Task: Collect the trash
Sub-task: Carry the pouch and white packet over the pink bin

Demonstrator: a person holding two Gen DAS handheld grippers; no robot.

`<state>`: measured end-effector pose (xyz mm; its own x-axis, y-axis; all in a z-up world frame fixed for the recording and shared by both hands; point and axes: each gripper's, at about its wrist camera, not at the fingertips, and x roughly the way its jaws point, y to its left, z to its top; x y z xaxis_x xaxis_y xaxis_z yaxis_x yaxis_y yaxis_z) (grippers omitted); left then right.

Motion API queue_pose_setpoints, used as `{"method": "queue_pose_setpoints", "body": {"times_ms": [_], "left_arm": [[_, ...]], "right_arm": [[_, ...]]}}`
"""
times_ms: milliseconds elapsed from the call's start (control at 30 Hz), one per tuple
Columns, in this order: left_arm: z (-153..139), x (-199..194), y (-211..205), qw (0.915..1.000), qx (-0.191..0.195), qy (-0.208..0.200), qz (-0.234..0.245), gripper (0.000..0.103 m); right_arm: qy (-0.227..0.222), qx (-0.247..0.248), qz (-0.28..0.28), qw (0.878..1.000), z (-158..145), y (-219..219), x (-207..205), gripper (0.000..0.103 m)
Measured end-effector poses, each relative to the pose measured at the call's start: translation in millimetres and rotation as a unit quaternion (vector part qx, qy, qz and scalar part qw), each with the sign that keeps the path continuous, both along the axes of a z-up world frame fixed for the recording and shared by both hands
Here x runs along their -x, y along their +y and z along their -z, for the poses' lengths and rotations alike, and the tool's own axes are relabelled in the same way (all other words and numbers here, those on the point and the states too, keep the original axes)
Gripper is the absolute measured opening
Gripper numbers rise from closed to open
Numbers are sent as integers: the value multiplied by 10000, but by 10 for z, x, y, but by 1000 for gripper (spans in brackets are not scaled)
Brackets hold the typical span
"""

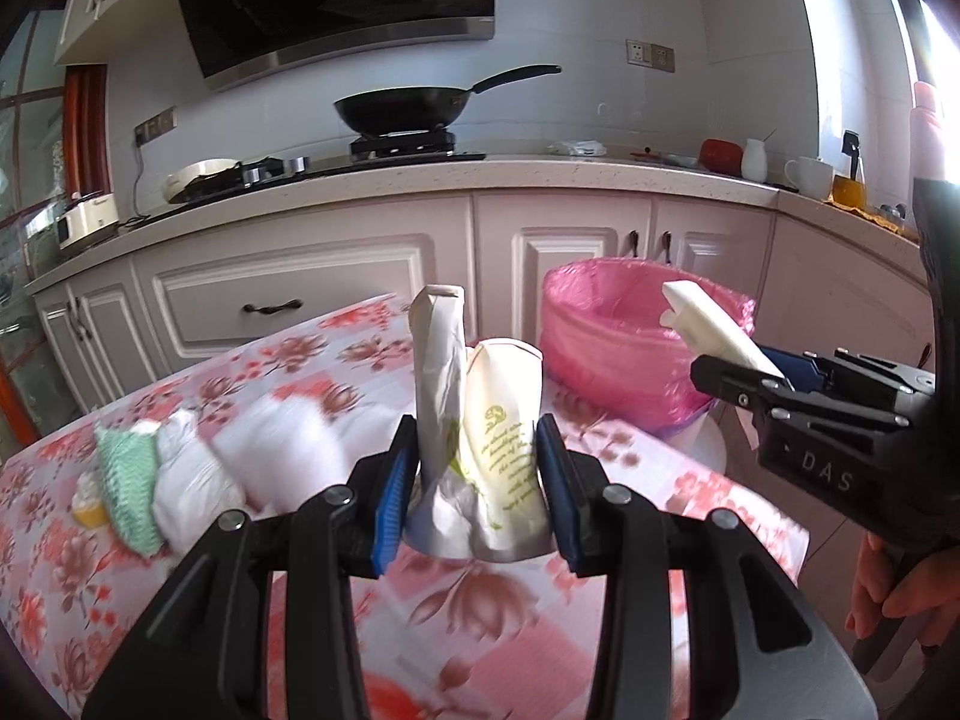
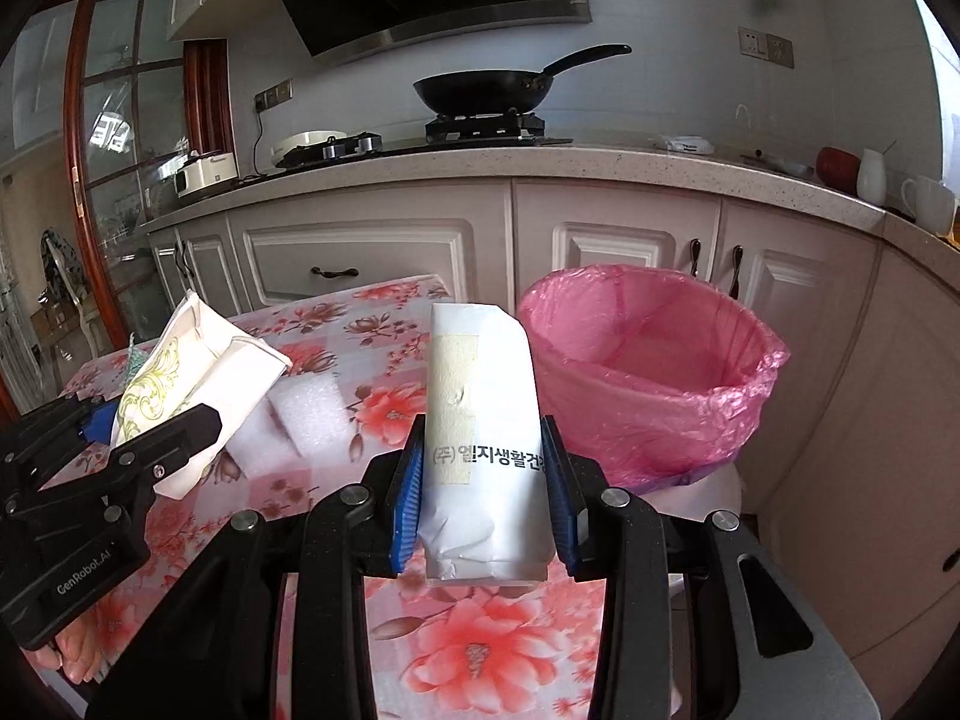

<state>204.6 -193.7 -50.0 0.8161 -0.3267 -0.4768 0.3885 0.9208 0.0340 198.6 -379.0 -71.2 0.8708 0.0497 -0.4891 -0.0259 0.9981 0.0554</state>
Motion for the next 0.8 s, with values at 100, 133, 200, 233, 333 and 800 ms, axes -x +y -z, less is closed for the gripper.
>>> {"method": "queue_pose_setpoints", "body": {"times_ms": [100,133,200,233,333,800], "left_arm": [[-48,-94,-160,9999,-3,-48,114,39],[-61,-145,-225,9999,8,-37,159,39],[-78,-222,-331,9998,33,-6,213,39],[-85,-267,-387,9997,50,29,252,39],[-112,-448,-567,9992,84,138,368,39],[-277,-1188,-1220,9982,201,172,536,39]], "right_arm": [[-8,-48,73,10000,-30,-166,-67,35],[-9,-26,106,9999,-40,-221,-101,35],[-4,30,142,9999,-59,-334,-174,35],[-5,45,151,9999,-72,-387,-210,35],[-20,63,182,9998,-130,-535,-323,35],[-111,100,346,9993,-251,-1082,-760,35]]}}
